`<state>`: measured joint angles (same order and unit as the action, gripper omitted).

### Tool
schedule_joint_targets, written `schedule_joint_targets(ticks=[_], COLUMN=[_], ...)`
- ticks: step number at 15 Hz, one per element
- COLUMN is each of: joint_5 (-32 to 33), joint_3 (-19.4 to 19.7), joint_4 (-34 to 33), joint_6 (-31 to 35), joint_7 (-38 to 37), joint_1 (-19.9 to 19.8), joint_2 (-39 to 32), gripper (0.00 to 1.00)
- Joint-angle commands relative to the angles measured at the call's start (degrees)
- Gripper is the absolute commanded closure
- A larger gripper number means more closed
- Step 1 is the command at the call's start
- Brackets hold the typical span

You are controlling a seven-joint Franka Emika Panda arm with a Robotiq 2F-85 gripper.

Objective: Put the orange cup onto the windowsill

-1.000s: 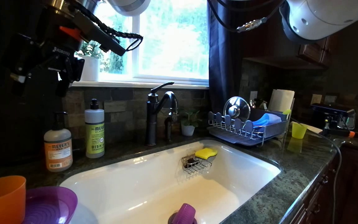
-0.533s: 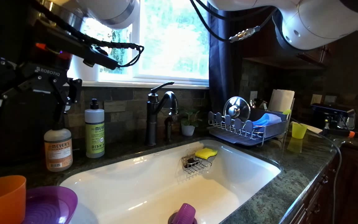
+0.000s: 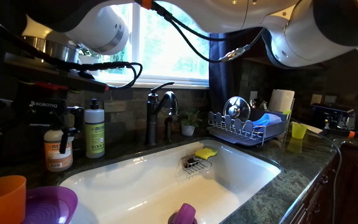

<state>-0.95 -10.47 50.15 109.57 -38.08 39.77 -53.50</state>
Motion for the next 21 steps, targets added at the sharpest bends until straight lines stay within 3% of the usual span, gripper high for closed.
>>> schedule_joint_targets(ticks=[1, 3, 8, 14, 17, 18, 20, 21], joint_5=[-0.4, -0.5, -2.2, -0.6, -0.5, -1.6, -1.2, -1.1], joint_3=[0.0, 0.0, -2.0, -0.9, -0.8, 0.6, 1.1, 1.4], joint_4=[-0.7, -1.5, -4.2, -6.2, -8.4, -10.8, -12.6, -13.5], joint_6=[0.0, -0.1, -7.8, -4.3, -5.6, -6.9, -7.2, -7.1], joint_7=[-0.3, -0.7, 1.8, 0.7, 0.6, 1.2, 1.5, 1.5], joint_1=[0.0, 0.0, -1.2, -0.3, -0.1, 0.7, 1.2, 1.5], joint_2=[-0.5, -0.9, -4.2, -6.7, -7.9, -9.1, -10.0, -10.6], gripper=[0.0, 0.0, 0.0, 0.0, 0.0, 0.02, 0.27, 0.29])
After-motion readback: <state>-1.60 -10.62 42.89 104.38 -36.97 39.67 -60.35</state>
